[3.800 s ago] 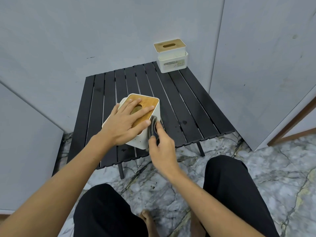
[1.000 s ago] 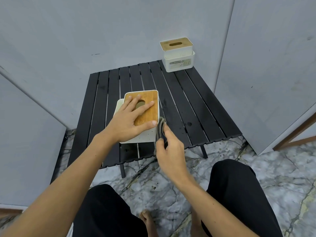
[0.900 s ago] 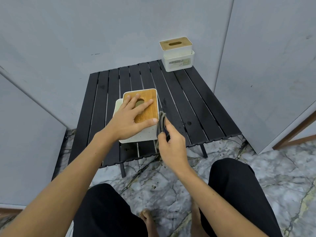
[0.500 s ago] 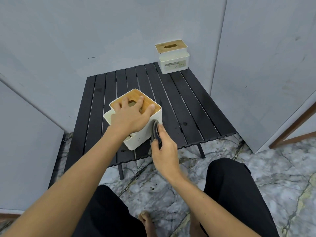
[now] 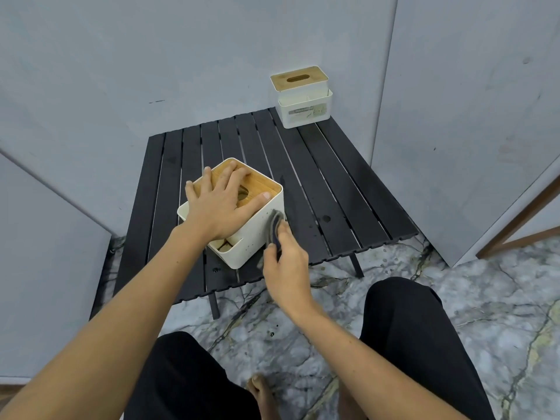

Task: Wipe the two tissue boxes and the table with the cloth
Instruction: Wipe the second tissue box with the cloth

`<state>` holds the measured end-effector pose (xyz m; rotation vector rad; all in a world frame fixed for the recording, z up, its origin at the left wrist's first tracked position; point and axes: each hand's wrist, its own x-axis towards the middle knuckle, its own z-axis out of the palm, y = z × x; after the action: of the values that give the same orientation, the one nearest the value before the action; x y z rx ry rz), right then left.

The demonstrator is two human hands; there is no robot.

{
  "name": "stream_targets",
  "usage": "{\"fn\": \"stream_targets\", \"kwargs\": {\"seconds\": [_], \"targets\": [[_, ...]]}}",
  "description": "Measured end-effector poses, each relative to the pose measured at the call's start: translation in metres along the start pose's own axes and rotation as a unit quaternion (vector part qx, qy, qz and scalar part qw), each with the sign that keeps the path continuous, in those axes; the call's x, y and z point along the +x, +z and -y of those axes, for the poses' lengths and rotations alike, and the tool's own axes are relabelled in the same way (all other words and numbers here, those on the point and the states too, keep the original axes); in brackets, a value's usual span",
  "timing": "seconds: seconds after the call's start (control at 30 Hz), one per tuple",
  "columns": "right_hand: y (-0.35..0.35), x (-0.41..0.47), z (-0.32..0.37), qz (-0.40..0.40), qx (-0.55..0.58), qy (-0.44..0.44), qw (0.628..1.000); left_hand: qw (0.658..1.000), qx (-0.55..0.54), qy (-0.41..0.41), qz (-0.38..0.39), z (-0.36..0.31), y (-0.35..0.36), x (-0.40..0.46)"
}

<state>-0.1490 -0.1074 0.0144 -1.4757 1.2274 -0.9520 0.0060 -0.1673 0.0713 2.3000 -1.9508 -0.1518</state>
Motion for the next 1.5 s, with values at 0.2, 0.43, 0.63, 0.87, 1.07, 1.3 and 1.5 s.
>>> {"fn": "stream_targets", "kwargs": {"seconds": [0.2, 0.43, 0.63, 0.87, 1.07, 1.3, 1.5], "targets": [[-0.001, 0.008, 0.014, -0.021, 0.002, -0.040, 0.999, 1.000, 0.009, 0.000, -0.005, 0.001, 0.001, 0.000], [-0.003, 0.019, -0.002, -0.011, -0.019, -0.003, 1.000, 1.000, 0.003, -0.005, -0.015, 0.001, 0.003, 0.001], [0.004, -0.011, 0.012, 0.028, -0.041, -0.050, 0.998, 1.000, 0.008, -0.009, -0.027, 0.000, 0.005, -0.001], [-0.007, 0.017, 0.008, -0.008, -0.017, -0.035, 0.999, 1.000, -0.004, -0.014, -0.026, -0.002, 0.003, -0.001], [0.004, 0.009, -0.016, 0.012, -0.043, -0.011, 0.999, 0.999, -0.004, -0.014, -0.031, 0.000, 0.005, 0.000], [0.006, -0.001, -0.002, 0.001, -0.016, -0.051, 0.999, 1.000, -0.019, -0.020, -0.014, -0.002, 0.001, -0.001], [-0.009, 0.027, -0.005, -0.008, -0.018, 0.002, 1.000, 0.998, -0.011, 0.003, 0.068, 0.019, -0.017, 0.005]]}}
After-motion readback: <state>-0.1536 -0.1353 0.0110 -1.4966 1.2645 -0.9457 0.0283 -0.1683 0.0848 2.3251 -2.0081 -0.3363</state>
